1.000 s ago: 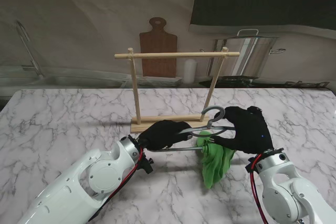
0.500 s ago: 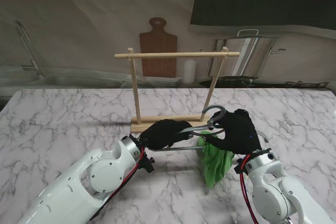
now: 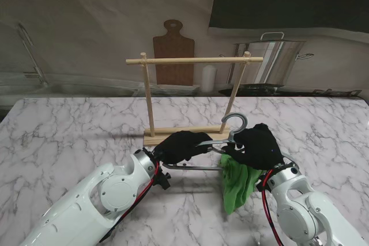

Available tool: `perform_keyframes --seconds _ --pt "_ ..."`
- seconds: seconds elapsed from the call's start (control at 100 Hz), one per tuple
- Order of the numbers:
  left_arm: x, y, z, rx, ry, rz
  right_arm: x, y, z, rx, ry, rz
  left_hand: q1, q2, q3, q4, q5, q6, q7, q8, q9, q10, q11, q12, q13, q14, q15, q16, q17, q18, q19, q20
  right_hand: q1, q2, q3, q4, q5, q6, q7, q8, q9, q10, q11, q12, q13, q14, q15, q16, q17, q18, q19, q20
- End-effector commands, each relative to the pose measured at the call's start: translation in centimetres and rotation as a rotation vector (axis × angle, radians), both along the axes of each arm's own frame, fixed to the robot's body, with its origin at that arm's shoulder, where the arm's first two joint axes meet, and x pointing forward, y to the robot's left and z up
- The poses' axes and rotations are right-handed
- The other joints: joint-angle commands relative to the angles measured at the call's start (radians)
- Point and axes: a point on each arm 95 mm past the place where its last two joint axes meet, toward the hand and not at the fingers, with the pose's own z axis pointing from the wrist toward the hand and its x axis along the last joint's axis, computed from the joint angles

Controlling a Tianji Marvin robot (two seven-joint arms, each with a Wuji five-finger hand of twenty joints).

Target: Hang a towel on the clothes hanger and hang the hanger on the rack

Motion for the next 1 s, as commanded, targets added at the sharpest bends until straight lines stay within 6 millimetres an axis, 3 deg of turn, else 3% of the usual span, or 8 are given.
perform_keyframes --seconds 0.0,0.14,0.36,0.53,0.64,0.77,0.93,0.99 --pt "0.1 -0.3 0.2 -0.002 0.004 -0.004 0.0 0.0 -0.4 -0.001 -0.005 0.005 0.03 0.098 0.026 0.004 -0.026 -0.039 0.02 -0.009 -0.012 -0.005 0.013 0.001 0.019 -0.006 0.015 0.011 0.014 -0.019 0.367 -0.009 0.036 0.009 0.012 -0.018 0.033 -0.052 0.007 0.017 0.064 0.029 0.101 0.026 0.068 -0.039 0.079 0.041 0.027 -0.007 0.047 0.031" --pt "0.2 -0.4 0.2 0.002 -0.001 0.0 0.1 -0.1 -0.5 0.012 -0.043 0.016 0.026 0.099 0.025 0.005 -0.029 -0.042 0.018 -0.015 -0.022 -0.01 0.009 0.0 -0.01 0.001 -0.004 0.007 -0.018 -0.016 0.348 -0.013 0.071 -0.053 0.03 -0.021 0.037 -0.084 0.015 -0.015 0.146 0.087 0.184 0.054 0.148 -0.055 0.203 0.089 0.087 -0.03 0.118 0.06" --pt "0.5 -0.3 0.2 0.014 -0.025 0.023 0.4 -0.1 -0.7 0.024 -0.102 0.045 0.012 0.105 0.026 0.006 -0.04 -0.066 -0.005 -0.057 -0.062 -0.029 -0.001 0.003 -0.111 0.011 -0.091 -0.002 -0.144 -0.006 0.262 -0.01 0.089 -0.133 0.095 -0.025 0.061 -0.091 0.027 -0.074 0.265 0.059 0.251 0.097 0.269 -0.062 0.367 0.148 0.179 -0.076 0.209 0.065" --pt "0.9 -0.1 0.1 0.043 -0.063 0.048 0.6 -0.2 -0.8 0.044 -0.149 0.052 0.003 0.056 0.026 0.003 -0.091 -0.055 -0.143 -0.244 -0.176 -0.035 -0.045 -0.004 -0.231 -0.014 -0.245 -0.037 -0.305 -0.02 0.089 -0.01 0.087 -0.188 0.146 -0.03 0.085 -0.08 0.035 -0.096 0.331 0.048 0.26 0.114 0.369 -0.041 0.481 0.178 0.276 -0.133 0.27 0.047" --pt "1.0 0.0 -0.1 0.05 -0.065 0.054 0.5 -0.3 -0.7 0.057 -0.174 0.047 -0.055 0.056 0.024 0.001 -0.135 -0.024 -0.291 -0.324 -0.302 -0.02 -0.104 -0.036 -0.358 -0.018 -0.401 -0.101 -0.444 -0.029 -0.1 -0.046 0.097 -0.239 0.191 -0.034 0.106 -0.05 0.045 -0.12 0.371 0.044 0.244 0.126 0.407 -0.04 0.524 0.196 0.336 -0.145 0.29 0.013" --pt "1.1 0.1 -0.1 0.057 -0.07 0.053 0.5 -0.5 -0.6 0.058 -0.184 0.044 -0.189 0.065 0.016 -0.001 -0.189 -0.011 -0.445 -0.466 -0.525 0.012 -0.236 -0.126 -0.529 -0.017 -0.599 -0.245 -0.579 -0.065 -0.334 -0.129 0.111 -0.262 0.215 -0.033 0.121 -0.013 0.05 -0.129 0.402 0.04 0.237 0.13 0.409 -0.062 0.558 0.214 0.374 -0.136 0.296 0.0" --pt "1.2 0.1 -0.1 0.086 -0.073 0.052 0.5 -0.7 -0.7 0.057 -0.197 0.033 -0.273 0.028 0.014 -0.003 -0.273 -0.001 -0.519 -0.525 -0.726 0.043 -0.358 -0.218 -0.699 0.005 -0.742 -0.4 -0.656 -0.083 -0.538 -0.226 0.116 -0.27 0.227 -0.034 0.128 0.001 0.05 -0.132 0.417 0.035 0.232 0.13 0.408 -0.077 0.56 0.22 0.392 -0.137 0.293 -0.008" --pt "1.2 0.1 -0.1 0.098 -0.072 0.049 0.5 -0.7 -0.8 0.053 -0.203 0.029 -0.312 0.017 0.014 -0.003 -0.354 0.009 -0.57 -0.562 -0.797 0.047 -0.369 -0.246 -0.755 0.016 -0.768 -0.439 -0.679 -0.089 -0.607 -0.261 0.117 -0.269 0.23 -0.034 0.129 0.002 0.05 -0.132 0.419 0.034 0.231 0.13 0.408 -0.077 0.56 0.221 0.393 -0.137 0.292 -0.009"
